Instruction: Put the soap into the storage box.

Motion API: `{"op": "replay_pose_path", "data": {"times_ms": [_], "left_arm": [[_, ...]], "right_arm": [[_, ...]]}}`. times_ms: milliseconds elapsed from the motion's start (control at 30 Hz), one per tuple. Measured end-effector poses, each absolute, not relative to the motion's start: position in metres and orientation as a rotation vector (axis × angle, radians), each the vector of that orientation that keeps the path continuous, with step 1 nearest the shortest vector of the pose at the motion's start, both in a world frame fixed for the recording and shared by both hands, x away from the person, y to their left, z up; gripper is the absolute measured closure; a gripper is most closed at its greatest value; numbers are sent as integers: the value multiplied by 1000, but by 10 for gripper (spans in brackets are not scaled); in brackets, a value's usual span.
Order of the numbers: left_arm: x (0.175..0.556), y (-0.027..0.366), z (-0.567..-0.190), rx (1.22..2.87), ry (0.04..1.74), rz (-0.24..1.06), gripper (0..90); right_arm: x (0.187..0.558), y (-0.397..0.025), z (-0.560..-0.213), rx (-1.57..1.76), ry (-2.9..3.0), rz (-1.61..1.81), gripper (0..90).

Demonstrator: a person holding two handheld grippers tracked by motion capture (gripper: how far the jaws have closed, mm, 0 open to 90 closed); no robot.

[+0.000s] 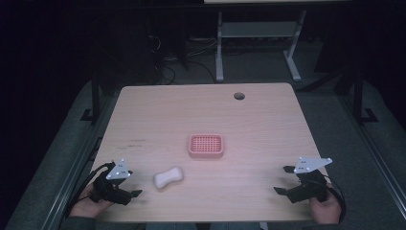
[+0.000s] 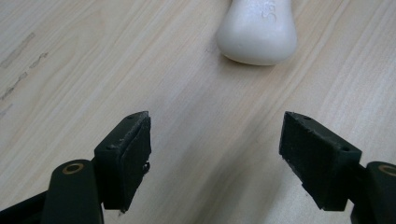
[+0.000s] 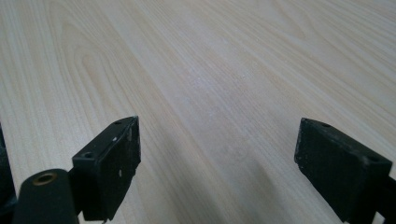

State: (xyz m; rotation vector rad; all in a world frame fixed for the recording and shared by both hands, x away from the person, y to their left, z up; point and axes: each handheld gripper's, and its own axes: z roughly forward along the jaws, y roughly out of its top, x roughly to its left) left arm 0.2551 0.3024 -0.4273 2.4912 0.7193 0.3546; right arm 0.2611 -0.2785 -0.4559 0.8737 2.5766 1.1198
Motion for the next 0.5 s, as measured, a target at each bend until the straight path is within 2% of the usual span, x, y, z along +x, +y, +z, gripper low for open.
{"op": "replay_pose_path", "data": {"times_ms": [500], "left_arm": [[259, 291, -425, 2504, 672, 307, 229]], "right_arm": [[260, -278, -455, 864, 2581, 1117, 142]]}}
